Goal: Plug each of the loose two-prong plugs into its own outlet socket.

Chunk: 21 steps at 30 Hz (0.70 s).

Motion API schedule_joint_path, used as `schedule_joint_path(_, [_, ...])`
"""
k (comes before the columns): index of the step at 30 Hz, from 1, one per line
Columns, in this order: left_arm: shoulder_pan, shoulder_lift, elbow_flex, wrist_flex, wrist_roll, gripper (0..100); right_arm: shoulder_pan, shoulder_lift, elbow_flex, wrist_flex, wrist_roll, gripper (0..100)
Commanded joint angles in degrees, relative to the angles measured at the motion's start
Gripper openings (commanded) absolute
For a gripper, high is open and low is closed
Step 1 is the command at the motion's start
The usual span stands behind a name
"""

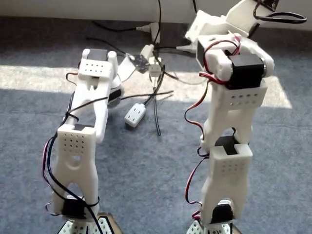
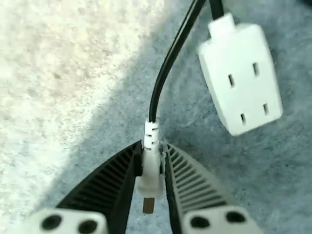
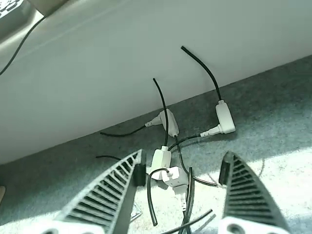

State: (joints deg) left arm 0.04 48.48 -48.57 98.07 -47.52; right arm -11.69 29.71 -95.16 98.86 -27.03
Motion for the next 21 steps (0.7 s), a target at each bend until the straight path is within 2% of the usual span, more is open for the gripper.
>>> schedule_joint_path(1, [1.71,-6.29,-16.48,0.88,12.48,1,2.15,-3.30,-5.58,2.15,-0.70,24.5])
schedule_joint_path(8, [1.71,-12.18,-37.58,1.23,32.97,1,2.51,-3.30,-5.58,2.15,-0.79,24.5])
schedule_joint_path(10, [1.45,-13.23,-40.40,2.11,43.52,1,2.59,-3.30,-5.49,2.15,-0.70,24.5])
schedule_joint_path(17, [-2.42,-14.29,-41.80,2.73,93.98,1,6.02,-3.30,-5.41,2.15,-0.88,24.5])
schedule_joint_path(19, [-2.15,-14.29,-41.89,2.73,103.74,1,6.29,-3.30,-5.41,2.15,-0.88,24.5])
schedule_joint_path(21, [-0.75,-14.55,-41.89,2.73,107.43,1,6.29,-3.30,-5.41,2.15,-0.88,24.5])
